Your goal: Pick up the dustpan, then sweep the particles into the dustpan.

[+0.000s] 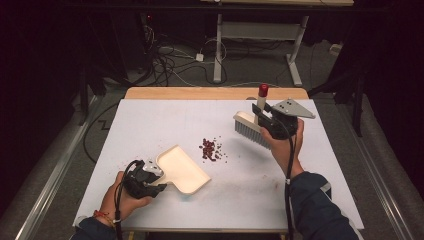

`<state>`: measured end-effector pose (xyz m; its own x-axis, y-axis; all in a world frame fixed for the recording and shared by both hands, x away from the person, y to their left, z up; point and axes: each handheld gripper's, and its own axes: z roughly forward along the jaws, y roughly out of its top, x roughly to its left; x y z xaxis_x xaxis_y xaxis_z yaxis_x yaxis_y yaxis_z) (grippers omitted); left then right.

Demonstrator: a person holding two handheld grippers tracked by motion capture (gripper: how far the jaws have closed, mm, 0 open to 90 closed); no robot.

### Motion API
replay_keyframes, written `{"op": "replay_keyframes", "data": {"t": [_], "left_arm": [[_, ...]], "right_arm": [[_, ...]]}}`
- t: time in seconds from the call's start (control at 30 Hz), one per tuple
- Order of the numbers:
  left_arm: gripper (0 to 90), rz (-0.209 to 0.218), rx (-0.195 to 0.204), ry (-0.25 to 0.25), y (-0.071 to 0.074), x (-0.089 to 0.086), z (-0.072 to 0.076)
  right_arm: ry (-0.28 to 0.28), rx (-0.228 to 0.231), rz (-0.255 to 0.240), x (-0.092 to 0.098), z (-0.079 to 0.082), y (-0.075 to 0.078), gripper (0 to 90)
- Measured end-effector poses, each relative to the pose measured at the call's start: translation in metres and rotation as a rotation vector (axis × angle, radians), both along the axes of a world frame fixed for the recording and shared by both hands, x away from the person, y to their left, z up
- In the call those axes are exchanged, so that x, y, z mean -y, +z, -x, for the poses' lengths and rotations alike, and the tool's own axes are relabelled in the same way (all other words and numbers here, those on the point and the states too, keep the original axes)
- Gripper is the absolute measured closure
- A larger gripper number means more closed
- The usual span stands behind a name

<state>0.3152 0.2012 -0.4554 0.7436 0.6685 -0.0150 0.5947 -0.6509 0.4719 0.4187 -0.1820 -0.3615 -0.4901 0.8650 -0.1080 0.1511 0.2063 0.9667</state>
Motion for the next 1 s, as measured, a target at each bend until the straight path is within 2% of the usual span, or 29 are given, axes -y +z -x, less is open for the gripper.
{"op": "replay_keyframes", "data": {"t": [0.13, 0.27, 0.47, 0.6, 0.73, 0.83, 0.93, 1.0], "left_arm": [[63.5, -0.001, -0.003, 0.0, -0.001, 0.0, 0.0], [63.5, -0.01, -0.001, 0.0, -0.002, 0.001, 0.0], [63.5, -0.005, -0.004, 0.002, -0.004, 0.001, 0.0], [63.5, -0.009, -0.008, 0.004, -0.005, 0.001, 0.001], [63.5, -0.015, -0.01, 0.004, -0.005, 0.002, 0.001], [63.5, -0.016, -0.009, 0.005, -0.006, 0.003, 0.001], [63.5, -0.017, -0.007, 0.003, -0.006, 0.003, 0.001], [63.5, -0.02, -0.007, 0.003, -0.006, 0.003, 0.001]], "right_arm": [[0.015, 0.007, 0.037, -0.014, -0.007, 0.001, 69.7], [0.016, 0.003, 0.037, -0.024, -0.016, 0.003, 69.7], [-0.003, -0.032, 0.034, -0.036, -0.036, -0.002, 69.7], [-0.023, -0.058, 0.057, -0.044, -0.047, -0.01, 69.7], [-0.029, -0.061, 0.054, -0.051, -0.051, -0.015, 69.7], [-0.025, -0.057, 0.07, -0.057, -0.051, -0.019, 69.7], [0.016, -0.086, 0.053, -0.062, -0.05, -0.024, 69.8], [0.025, -0.086, 0.044, -0.065, -0.047, -0.026, 69.9]]}}
